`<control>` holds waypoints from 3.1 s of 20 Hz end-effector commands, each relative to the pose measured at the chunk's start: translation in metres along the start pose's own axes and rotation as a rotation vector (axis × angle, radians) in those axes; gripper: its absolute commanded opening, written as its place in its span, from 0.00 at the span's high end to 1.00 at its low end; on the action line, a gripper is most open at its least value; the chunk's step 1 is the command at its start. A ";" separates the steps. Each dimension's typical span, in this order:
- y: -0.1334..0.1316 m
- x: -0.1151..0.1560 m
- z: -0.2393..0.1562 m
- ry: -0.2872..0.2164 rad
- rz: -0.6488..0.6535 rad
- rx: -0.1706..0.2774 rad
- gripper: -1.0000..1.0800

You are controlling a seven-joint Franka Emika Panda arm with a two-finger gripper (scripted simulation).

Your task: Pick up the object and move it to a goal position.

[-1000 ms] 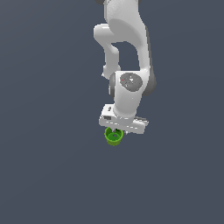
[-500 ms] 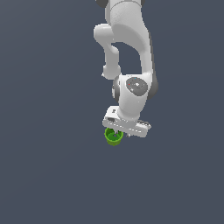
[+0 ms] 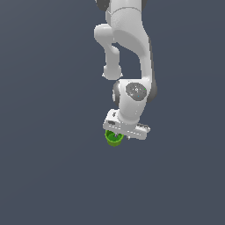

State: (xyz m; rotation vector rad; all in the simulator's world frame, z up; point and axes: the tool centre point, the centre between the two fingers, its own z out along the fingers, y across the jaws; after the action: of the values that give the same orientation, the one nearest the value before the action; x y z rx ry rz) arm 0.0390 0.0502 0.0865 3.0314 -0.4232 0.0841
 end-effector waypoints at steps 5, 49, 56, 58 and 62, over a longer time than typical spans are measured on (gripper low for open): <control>0.000 -0.001 0.013 0.000 0.001 -0.001 1.00; -0.179 0.028 0.002 0.000 0.002 0.000 1.00; -0.205 0.033 0.000 0.000 0.002 0.000 1.00; -0.209 0.034 0.000 0.000 0.002 0.000 1.00; -0.216 0.036 0.000 0.000 0.002 -0.001 1.00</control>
State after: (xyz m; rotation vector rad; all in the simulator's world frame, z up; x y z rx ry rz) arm 0.1314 0.2440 0.0730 3.0289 -0.4270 0.0817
